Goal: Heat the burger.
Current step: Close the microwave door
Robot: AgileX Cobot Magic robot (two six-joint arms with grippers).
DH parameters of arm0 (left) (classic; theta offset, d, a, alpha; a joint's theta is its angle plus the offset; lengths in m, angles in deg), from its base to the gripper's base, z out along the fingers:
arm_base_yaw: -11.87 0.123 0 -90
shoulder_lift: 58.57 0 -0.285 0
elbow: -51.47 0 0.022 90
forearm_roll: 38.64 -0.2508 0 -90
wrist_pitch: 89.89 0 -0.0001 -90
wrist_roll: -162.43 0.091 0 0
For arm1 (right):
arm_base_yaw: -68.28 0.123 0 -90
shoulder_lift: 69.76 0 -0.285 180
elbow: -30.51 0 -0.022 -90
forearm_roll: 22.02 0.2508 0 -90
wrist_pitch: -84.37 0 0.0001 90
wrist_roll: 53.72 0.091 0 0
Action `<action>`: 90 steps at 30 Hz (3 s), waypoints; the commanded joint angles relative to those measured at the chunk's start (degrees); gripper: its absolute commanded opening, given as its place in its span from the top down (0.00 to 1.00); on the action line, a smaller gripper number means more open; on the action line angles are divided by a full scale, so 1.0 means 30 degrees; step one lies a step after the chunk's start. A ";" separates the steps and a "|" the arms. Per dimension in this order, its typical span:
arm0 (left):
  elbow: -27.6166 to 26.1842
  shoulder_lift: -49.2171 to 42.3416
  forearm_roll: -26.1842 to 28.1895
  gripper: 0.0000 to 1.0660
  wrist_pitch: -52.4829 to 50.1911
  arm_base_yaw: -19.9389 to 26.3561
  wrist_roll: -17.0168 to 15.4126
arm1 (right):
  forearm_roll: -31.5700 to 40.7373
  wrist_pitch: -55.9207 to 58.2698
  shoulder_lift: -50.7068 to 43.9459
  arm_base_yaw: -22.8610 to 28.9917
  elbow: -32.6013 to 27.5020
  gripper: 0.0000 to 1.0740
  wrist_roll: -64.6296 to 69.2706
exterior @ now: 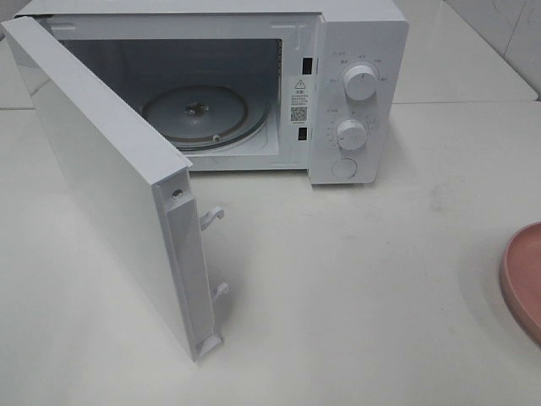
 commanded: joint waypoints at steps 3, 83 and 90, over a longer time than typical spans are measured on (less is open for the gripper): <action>0.0057 -0.0076 0.0095 0.08 -0.0267 0.0019 -0.0115 | -0.0019 -0.0363 -0.0707 -0.0439 -0.0057 0.30 -0.0229; 0.0420 0.5959 0.0229 1.00 -0.7869 0.0019 -0.0057 | -0.0019 -0.0363 -0.0707 -0.0439 -0.0057 0.30 -0.0229; 0.2330 0.8785 0.0554 1.00 -1.3484 -0.0019 0.0000 | -0.0019 -0.0363 -0.0707 -0.0439 -0.0057 0.30 -0.0229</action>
